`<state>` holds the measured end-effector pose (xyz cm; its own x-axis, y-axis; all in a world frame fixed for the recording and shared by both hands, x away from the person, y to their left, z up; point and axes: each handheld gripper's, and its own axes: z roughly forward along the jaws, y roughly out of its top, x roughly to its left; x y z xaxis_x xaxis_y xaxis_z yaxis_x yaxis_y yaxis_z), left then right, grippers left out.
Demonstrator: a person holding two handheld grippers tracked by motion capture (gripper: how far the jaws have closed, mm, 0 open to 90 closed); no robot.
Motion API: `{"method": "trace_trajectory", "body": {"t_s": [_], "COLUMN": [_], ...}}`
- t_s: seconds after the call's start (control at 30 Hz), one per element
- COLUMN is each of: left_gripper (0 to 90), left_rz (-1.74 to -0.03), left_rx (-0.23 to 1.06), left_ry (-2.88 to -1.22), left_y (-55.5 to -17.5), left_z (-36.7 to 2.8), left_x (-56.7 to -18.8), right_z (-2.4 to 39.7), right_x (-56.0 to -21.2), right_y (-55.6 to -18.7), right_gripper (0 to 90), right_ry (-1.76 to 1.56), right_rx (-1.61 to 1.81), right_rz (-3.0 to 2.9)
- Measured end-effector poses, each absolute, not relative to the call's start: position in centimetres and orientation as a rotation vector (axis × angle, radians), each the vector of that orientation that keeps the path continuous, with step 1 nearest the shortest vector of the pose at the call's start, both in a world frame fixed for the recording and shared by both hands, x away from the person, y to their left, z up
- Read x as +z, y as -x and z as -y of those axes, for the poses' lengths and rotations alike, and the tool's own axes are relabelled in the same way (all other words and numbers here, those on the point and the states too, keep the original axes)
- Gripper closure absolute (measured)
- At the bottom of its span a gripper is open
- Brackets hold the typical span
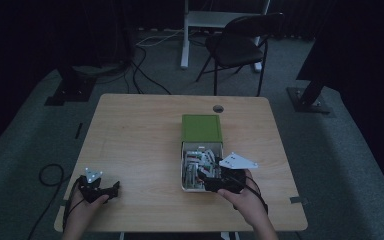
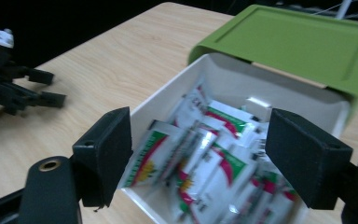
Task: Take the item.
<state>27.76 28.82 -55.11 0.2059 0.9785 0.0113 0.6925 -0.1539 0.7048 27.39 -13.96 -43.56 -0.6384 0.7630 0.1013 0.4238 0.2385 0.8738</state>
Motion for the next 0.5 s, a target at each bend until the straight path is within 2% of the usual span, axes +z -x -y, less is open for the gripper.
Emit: {"method": "trace_trajectory", "body": {"t_s": [0.3, 0.43, 0.5], "left_gripper": [10.4, 10.4, 10.4], "left_rz": [-1.548, -1.548, -1.548], "left_rx": [0.651, 0.651, 0.650], "left_ry": [-1.916, -1.916, -1.916], "left_y": [-27.8, -27.8, -27.8], "left_z": [-28.8, -28.8, -28.8], "left_x": [-55.1, -55.1, -55.1], "right_z": [12.7, 12.2, 12.0], "right_x": [-44.8, -45.7, -46.1], "right_y": [-27.5, -27.5, -27.5], "right_gripper": [28.1, 36.8, 44.8], "right_ry": [-1.107, -1.128, -1.099], "right_rx": [1.338, 1.310, 1.299], "right_rz": [-2.207, -2.215, -2.236]}}
